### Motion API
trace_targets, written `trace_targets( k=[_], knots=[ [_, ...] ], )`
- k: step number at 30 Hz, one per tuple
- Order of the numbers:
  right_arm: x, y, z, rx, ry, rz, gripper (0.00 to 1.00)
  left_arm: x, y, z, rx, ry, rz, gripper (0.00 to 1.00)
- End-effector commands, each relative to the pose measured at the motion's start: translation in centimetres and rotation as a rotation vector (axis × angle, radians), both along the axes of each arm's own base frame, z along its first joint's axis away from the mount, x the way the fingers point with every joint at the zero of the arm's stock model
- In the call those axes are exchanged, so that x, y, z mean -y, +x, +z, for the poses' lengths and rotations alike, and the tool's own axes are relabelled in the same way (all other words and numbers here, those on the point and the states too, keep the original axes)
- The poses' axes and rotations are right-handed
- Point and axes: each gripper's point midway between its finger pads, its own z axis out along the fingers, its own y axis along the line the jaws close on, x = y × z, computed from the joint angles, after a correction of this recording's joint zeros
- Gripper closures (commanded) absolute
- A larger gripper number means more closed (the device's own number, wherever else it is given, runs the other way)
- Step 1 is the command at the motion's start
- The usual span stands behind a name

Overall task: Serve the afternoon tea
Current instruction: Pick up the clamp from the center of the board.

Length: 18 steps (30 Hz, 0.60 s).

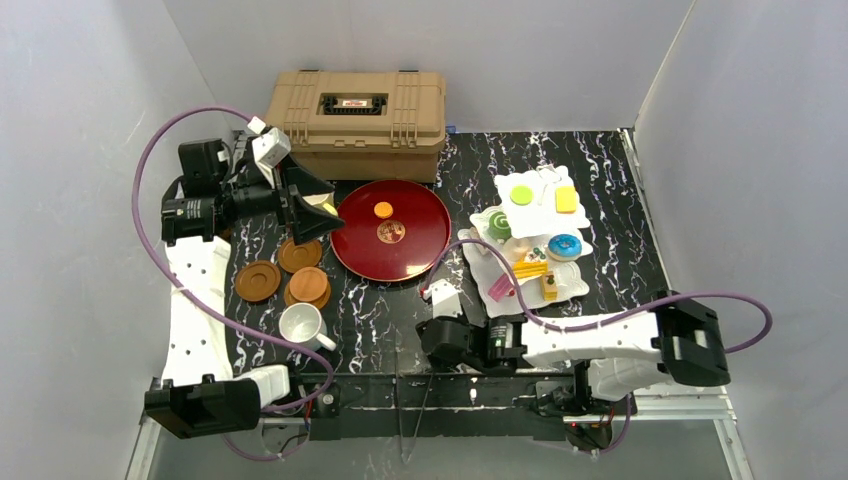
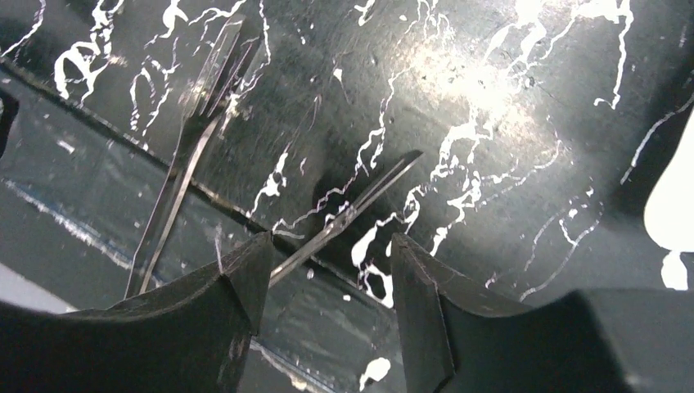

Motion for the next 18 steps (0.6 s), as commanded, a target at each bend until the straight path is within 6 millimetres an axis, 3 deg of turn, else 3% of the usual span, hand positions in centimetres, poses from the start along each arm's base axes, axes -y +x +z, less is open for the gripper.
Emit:
trace_targets(
  k=[1,8,12,15,18],
  knots=[
    [-2.5,0.9,-0.8,-0.027,0.064,0.01,0.38,0.0,-0.9,0.3,0.012,0.001,0.0,0.02],
    [-2.8,1.3,-4.0,-0.086,-0.023,0.044,0.5,0.2,-1.2,0.7,0.033,-0.006,-0.016,0.02],
    [-3.6,1.8,-4.3,-0.074,-0.059,0.085,0.57,0.3,-1.7,0.8,0.033,-0.016,-0.027,0.02],
    [-4.6,2.9,-3.4,-0.026,-0.082,0.125,0.74,0.2,-1.8,0.4,0.053,0.004,-0.016,0.02],
    [-5.6,4.5,-1.8,0.036,-0.064,0.152,0.97,0.3,-2.1,0.1,0.073,0.011,-0.024,0.02]
  ],
)
